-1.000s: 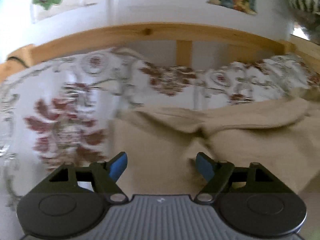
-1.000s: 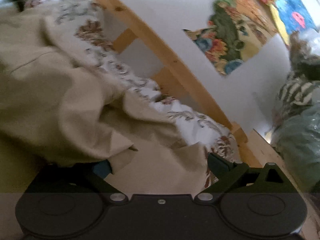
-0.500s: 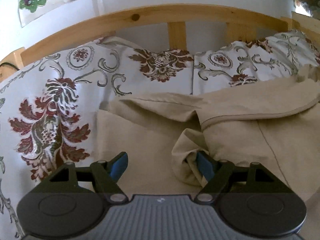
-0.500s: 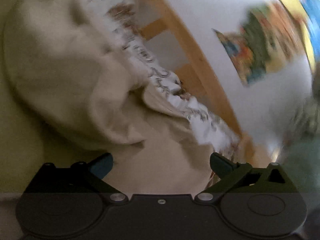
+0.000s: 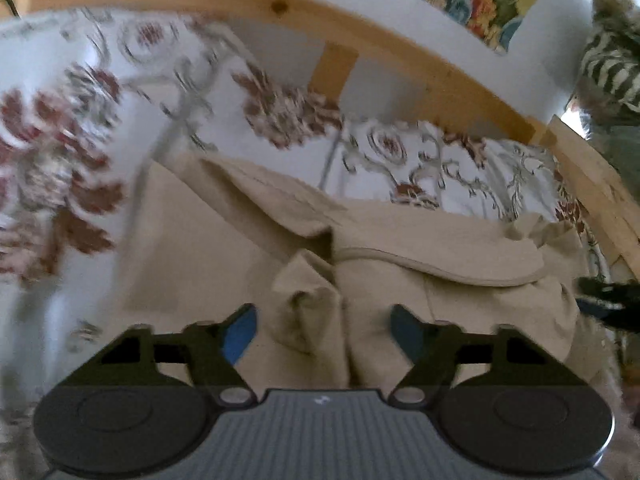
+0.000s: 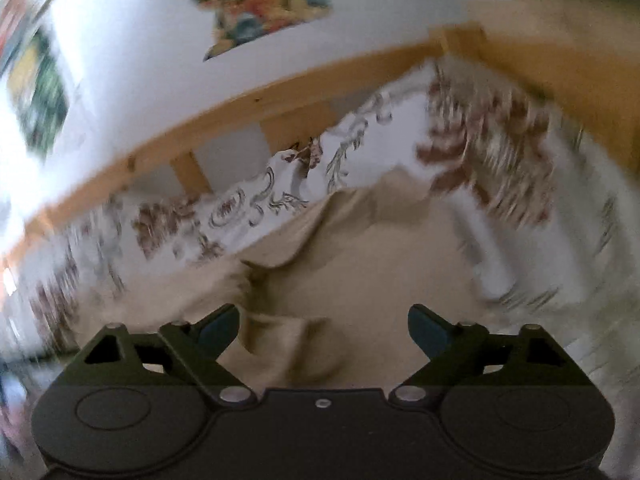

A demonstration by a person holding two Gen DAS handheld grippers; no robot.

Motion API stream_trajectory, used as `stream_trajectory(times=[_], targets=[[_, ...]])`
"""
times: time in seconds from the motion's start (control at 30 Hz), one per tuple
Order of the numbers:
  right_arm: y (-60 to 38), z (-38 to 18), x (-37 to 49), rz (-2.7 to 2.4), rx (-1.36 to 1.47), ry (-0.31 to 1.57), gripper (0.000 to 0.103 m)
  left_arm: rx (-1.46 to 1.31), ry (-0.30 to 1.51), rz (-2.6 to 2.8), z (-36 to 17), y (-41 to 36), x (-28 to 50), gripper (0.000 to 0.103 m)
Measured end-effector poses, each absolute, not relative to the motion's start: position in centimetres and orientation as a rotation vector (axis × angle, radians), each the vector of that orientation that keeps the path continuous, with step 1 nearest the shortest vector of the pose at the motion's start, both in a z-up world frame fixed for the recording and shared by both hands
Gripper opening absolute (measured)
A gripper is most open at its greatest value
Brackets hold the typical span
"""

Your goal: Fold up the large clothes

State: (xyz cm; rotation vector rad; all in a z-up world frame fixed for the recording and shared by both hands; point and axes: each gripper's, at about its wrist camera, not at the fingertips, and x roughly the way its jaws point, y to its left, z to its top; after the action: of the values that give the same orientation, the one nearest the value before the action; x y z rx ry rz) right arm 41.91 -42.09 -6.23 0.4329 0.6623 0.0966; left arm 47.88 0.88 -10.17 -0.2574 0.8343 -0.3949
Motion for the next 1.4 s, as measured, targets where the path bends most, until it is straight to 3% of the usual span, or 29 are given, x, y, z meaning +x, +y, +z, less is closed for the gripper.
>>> stream_trajectory(times=[0.03, 0.1, 0.13, 0.17, 0.23, 0.33, 0.5, 0.6, 0.67, 0.73, 0.8, 0.93, 1.1, 1.2, 1.3, 1.4], targets=[[-41.5, -7.0, 42.9, 0.101, 0.463, 0.685, 0.089, -0.265, 0.852, -0.402, -10.4, 0.3, 48.4, 0.064], [-40.4, -8.5, 44.4, 0.120, 0.538, 0.722, 0.073, -0.254, 0.851, -0.365, -10.4, -0.6, 49.1, 0.047], [-39.8, -9.0, 44.9, 0.111, 0.556, 0.717, 0.066, -0.246, 0.833, -0.354, -10.2, -0.9, 49.4, 0.028], [-39.2, -9.1, 45.4, 0.101, 0.542, 0.704, 0.058, -0.239, 0.810, -0.339, -10.0, -1.3, 49.7, 0.022], [-38.1, -8.9, 46.9, 0.085, 0.474, 0.691, 0.009, -0.205, 0.764, -0.289, -9.6, -1.9, 50.2, 0.015], [-37.1, -8.5, 48.4, 0.064, 0.370, 0.627, 0.008, -0.148, 0.693, -0.233, -9.9, -2.9, 50.8, 0.011], [-33.8, -10.4, 50.0, 0.013, 0.065, 0.619, 0.007, -0.034, 0.674, -0.221, -11.4, -4.1, 49.8, 0.014], [-34.3, -10.7, 49.1, -0.005, 0.051, 0.588, 0.010, -0.019, 0.665, -0.221, -10.6, -3.9, 48.4, 0.026], [-34.4, -10.0, 48.1, -0.037, 0.014, 0.551, 0.019, -0.028, 0.670, -0.220, -10.0, -3.5, 47.4, 0.045], [-34.5, -8.8, 46.6, -0.055, -0.019, 0.502, 0.037, -0.050, 0.673, -0.213, -9.5, -2.9, 46.4, 0.058], [-33.9, -7.6, 44.7, -0.067, -0.057, 0.440, 0.051, -0.076, 0.675, -0.220, -9.2, -2.4, 45.0, 0.062], [-31.4, -7.2, 41.6, 0.011, -0.145, 0.397, 0.070, 0.028, 0.756, -0.143, -10.6, -3.7, 44.9, 0.068], [-28.4, -11.2, 42.3, -0.003, -0.342, 0.502, 0.070, 0.006, 0.812, -0.109, -10.9, -3.6, 44.7, 0.070], [-29.0, -9.0, 41.2, 0.004, -0.261, 0.494, 0.070, -0.062, 0.790, -0.149, -8.9, -1.7, 42.4, 0.086], [-29.0, -5.9, 37.8, 0.103, -0.288, 0.448, 0.085, -0.035, 0.727, -0.151, -6.4, -0.4, 38.8, 0.093], [-28.9, -3.4, 32.4, 0.214, -0.363, 0.426, 0.093, 0.016, 0.691, -0.190, -4.1, 0.3, 34.7, 0.102]])
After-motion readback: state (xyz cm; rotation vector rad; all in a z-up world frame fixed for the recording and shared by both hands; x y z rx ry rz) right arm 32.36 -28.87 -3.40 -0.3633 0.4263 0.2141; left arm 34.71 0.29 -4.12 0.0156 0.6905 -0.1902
